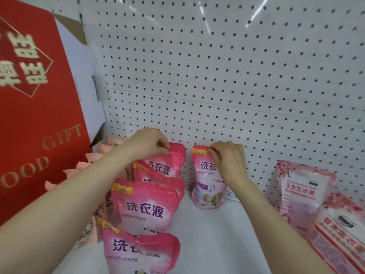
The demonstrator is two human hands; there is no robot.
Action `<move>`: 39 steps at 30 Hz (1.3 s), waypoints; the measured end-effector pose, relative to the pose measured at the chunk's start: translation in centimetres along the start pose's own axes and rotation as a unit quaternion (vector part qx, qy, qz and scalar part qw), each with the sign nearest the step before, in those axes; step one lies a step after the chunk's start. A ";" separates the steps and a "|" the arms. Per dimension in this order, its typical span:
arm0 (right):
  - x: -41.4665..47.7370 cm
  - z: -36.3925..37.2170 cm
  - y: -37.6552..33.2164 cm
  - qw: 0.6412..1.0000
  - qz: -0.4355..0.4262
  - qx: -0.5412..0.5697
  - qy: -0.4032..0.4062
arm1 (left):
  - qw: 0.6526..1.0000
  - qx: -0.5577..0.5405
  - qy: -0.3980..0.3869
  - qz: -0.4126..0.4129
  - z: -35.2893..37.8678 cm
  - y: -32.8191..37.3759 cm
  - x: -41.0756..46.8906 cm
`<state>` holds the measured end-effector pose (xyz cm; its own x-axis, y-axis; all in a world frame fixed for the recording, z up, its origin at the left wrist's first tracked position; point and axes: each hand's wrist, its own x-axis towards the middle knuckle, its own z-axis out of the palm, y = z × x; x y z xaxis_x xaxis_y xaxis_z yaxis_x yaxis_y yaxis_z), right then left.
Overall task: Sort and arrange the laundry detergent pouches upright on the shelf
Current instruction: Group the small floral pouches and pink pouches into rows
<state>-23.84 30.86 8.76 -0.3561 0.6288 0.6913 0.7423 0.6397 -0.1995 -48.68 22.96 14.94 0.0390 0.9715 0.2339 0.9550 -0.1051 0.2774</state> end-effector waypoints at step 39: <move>-40.9 -19.1 1.4 0.967 0.218 -0.114 0.067 | 0.937 -0.129 0.100 0.308 17.9 18.5 -26.6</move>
<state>2.60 -2.40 -6.51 0.0834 0.7445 0.6624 0.9165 0.2037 -0.3443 -26.79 -1.00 -2.81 0.4795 0.6530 0.5863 0.6658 -0.7059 0.2417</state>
